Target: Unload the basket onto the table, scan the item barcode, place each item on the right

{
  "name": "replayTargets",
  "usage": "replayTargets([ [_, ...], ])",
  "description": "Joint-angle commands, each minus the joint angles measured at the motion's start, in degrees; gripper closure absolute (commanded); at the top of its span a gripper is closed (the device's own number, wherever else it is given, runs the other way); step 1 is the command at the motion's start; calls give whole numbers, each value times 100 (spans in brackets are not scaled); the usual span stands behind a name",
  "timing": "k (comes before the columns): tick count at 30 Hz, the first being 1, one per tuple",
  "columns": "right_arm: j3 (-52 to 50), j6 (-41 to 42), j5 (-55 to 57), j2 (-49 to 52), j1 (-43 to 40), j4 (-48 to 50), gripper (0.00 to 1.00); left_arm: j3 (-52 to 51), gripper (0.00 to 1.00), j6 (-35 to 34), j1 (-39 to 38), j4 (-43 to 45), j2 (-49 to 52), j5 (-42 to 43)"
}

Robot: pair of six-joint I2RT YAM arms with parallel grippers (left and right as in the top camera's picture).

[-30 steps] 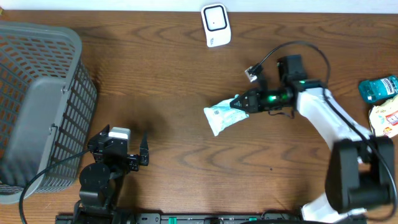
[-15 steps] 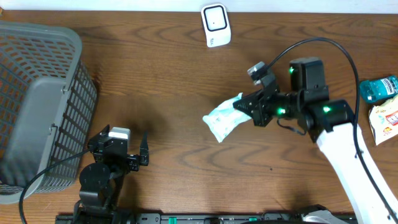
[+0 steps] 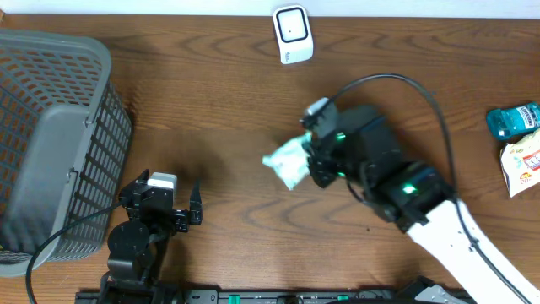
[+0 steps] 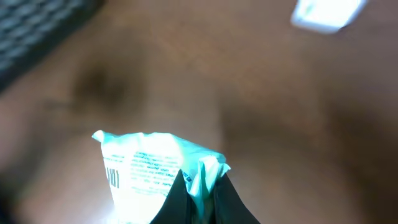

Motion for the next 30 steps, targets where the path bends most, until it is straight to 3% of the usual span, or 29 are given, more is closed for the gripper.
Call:
replayTargets([
  [1,-136,-258,1912,505,245,404,99,-7,2,-4,2,7,-11,7],
  [8,-146,-1886,2404,2083,144,2396,99,-7,2,-4,2,4,-11,7],
  [16,-129,-4461,2859,3364,-214,6153,99,-7,2,-4,2,7,-11,7],
  [18,-57,-4922,2852,3554,-323,6695,99,-7,2,-4,2,7,-11,7],
  [30,1867,-5541,2422,4981,-975,6935,99,-7,2,-7,2,7,-11,7],
])
